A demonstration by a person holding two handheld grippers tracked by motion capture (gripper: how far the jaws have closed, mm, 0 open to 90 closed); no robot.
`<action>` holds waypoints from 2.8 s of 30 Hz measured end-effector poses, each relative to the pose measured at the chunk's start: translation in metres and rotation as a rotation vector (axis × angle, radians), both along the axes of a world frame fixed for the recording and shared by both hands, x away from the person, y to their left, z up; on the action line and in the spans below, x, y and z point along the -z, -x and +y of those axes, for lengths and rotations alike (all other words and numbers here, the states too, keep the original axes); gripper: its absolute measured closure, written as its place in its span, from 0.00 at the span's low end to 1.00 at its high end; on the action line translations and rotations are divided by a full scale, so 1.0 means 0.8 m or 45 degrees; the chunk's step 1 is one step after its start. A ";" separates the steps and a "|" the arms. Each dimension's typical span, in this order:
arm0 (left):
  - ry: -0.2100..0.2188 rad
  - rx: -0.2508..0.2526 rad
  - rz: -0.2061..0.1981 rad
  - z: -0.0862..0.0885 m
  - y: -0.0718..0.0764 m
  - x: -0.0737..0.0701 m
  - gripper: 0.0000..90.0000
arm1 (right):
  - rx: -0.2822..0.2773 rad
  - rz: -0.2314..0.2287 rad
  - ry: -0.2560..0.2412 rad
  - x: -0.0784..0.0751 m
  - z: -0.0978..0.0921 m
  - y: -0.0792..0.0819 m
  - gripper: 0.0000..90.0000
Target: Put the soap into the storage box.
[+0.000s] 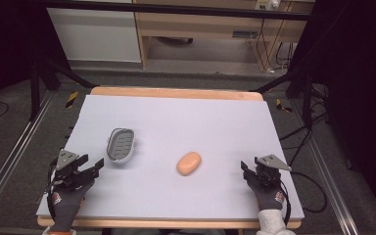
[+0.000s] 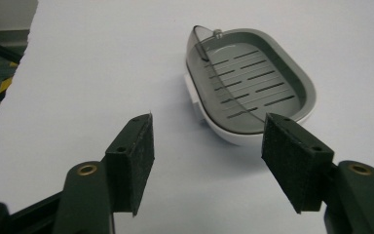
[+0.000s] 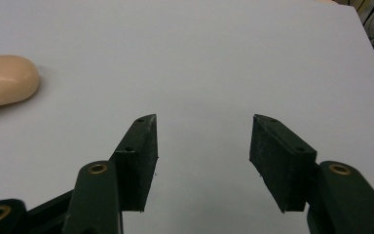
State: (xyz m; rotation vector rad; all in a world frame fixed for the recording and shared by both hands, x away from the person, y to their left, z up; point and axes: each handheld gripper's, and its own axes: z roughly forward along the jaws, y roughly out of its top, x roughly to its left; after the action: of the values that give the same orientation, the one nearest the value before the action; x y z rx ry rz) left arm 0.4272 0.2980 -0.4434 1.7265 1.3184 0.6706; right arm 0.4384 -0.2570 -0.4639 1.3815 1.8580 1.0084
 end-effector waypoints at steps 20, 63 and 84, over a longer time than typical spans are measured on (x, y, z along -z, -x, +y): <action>0.009 0.120 0.018 -0.035 0.004 -0.015 0.27 | 0.022 0.061 0.002 0.004 -0.005 -0.002 0.45; -0.064 0.338 0.011 -0.131 -0.016 -0.053 0.20 | 0.026 0.067 0.003 0.000 -0.005 -0.003 0.55; -0.122 0.415 0.041 -0.205 -0.047 -0.053 0.20 | 0.029 0.068 0.007 0.001 -0.005 -0.003 0.59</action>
State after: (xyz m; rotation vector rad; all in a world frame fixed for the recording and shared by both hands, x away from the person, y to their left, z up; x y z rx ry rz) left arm 0.4647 0.1344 -0.4006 1.9802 1.0062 0.5261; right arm 0.4406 -0.2606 -0.4650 1.4367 1.8779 0.9630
